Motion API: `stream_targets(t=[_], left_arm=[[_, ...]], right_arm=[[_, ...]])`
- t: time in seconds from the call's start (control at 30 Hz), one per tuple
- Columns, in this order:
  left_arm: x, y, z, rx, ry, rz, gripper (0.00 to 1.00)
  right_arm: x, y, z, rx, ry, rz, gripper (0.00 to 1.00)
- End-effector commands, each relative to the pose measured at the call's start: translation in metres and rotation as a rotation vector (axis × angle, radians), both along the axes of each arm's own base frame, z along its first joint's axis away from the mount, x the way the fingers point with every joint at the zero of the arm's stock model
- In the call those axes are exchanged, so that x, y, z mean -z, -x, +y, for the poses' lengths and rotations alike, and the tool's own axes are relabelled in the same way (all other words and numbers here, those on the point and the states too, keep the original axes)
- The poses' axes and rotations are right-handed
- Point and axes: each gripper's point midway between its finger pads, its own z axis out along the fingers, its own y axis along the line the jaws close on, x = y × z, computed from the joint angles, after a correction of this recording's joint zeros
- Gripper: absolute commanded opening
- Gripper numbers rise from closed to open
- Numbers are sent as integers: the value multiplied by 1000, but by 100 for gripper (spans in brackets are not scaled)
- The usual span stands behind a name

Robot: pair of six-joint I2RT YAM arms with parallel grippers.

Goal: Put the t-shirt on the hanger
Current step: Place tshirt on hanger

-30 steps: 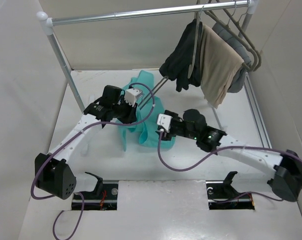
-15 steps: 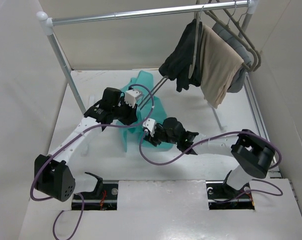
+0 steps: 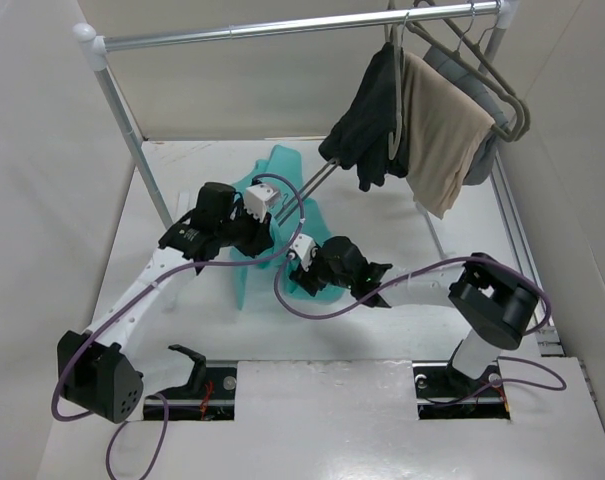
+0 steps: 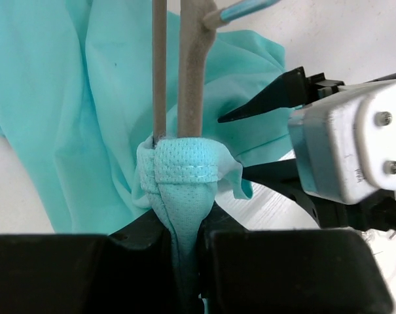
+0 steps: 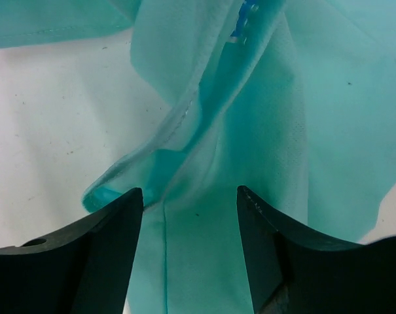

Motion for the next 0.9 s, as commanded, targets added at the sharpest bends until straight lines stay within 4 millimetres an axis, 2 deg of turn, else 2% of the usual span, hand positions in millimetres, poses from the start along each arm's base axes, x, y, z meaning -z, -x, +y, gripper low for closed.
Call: stream_targets(t=[0.0, 0.07, 0.13, 0.17, 0.2, 0.23, 0.3, 0.33, 0.37, 0.4, 0.43, 0.47, 0.5, 0.57, 0.6, 0.67, 0.7, 0.77, 0.87], left_arm=[[-16, -3, -6, 12, 55, -55, 0], [-18, -4, -7, 12, 59, -63, 0], [-18, -6, -4, 3, 58, -64, 0], [-18, -6, -4, 3, 58, -64, 0], [-18, -5, -5, 11, 64, -61, 0], [-18, -5, -5, 11, 64, -61, 0], [-17, -2, -4, 17, 74, -39, 0], [-22, -2, -1, 25, 74, -56, 0], [-23, -1, 3, 48, 61, -77, 0], [-18, 3, 10, 64, 43, -59, 0], [-22, 5, 19, 83, 55, -76, 0], [-18, 9, 26, 110, 44, -81, 0], [-11, 23, 34, 146, 24, -58, 0], [1, 38, 45, 305, -75, -124, 0], [19, 64, 52, 429, -142, -127, 0], [31, 77, 56, 466, -158, -84, 0], [34, 81, 59, 530, -191, -128, 0], [42, 90, 64, 581, -222, -117, 0], [57, 89, 77, 572, -295, -68, 0]], right_arm=[[-5, -9, 9, 3, -11, -6, 62], [-1, -10, 11, 3, -4, 0, 61], [8, -9, 15, -10, 3, 14, 52], [10, -12, 15, -13, -4, 17, 44], [3, -11, 21, -38, -29, 13, 34], [6, -10, 23, -46, -30, 17, 16], [9, -17, 11, -20, -24, 23, 0], [10, -18, 3, -7, -20, 25, 0], [0, -28, -13, 31, -36, 12, 0], [15, -23, -35, 62, -11, 45, 0], [17, -24, -52, 99, -12, 58, 0], [18, -26, -70, 132, -11, 60, 0], [19, -29, -106, 206, -14, 59, 0], [16, -31, -138, 269, -23, 60, 0], [-6, -36, -173, 342, -31, 12, 0], [-14, -39, -178, 338, -13, -16, 0], [-14, -36, -184, 339, 15, -5, 0], [-30, -43, -197, 368, 13, -41, 0], [-43, -48, -213, 390, -8, -68, 0]])
